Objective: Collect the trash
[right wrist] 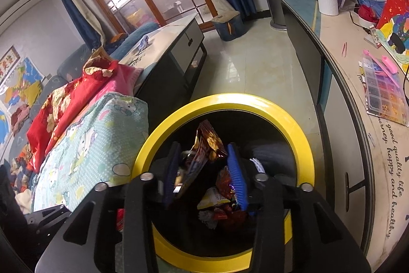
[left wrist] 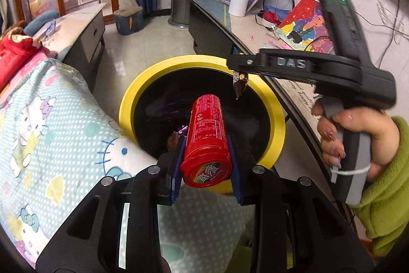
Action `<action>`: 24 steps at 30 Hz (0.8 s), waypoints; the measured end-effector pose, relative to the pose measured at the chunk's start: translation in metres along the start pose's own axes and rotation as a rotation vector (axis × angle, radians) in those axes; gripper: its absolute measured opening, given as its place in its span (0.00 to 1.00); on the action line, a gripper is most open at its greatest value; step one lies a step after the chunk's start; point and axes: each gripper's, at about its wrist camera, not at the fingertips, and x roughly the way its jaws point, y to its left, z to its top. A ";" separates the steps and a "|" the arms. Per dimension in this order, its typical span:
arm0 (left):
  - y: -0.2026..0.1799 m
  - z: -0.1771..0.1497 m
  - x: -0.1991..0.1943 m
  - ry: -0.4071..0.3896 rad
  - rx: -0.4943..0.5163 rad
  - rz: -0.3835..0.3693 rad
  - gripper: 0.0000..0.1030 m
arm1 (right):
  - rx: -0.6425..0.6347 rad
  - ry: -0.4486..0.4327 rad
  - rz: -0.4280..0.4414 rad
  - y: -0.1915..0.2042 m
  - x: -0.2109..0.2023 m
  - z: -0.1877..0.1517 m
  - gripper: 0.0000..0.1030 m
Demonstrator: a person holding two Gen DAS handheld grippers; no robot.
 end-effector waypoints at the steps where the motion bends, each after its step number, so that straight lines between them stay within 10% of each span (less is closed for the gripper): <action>1: 0.003 0.001 0.001 -0.001 -0.011 0.006 0.30 | 0.004 -0.002 -0.002 -0.001 0.000 0.000 0.41; 3: 0.008 0.001 -0.001 -0.011 -0.037 0.008 0.53 | 0.011 -0.005 -0.005 -0.003 -0.002 0.001 0.42; 12: 0.026 0.000 -0.020 -0.072 -0.113 0.011 0.87 | 0.005 -0.037 -0.026 -0.005 -0.016 0.003 0.58; 24: 0.033 -0.004 -0.053 -0.139 -0.140 0.054 0.89 | -0.065 -0.073 -0.070 0.015 -0.044 -0.003 0.75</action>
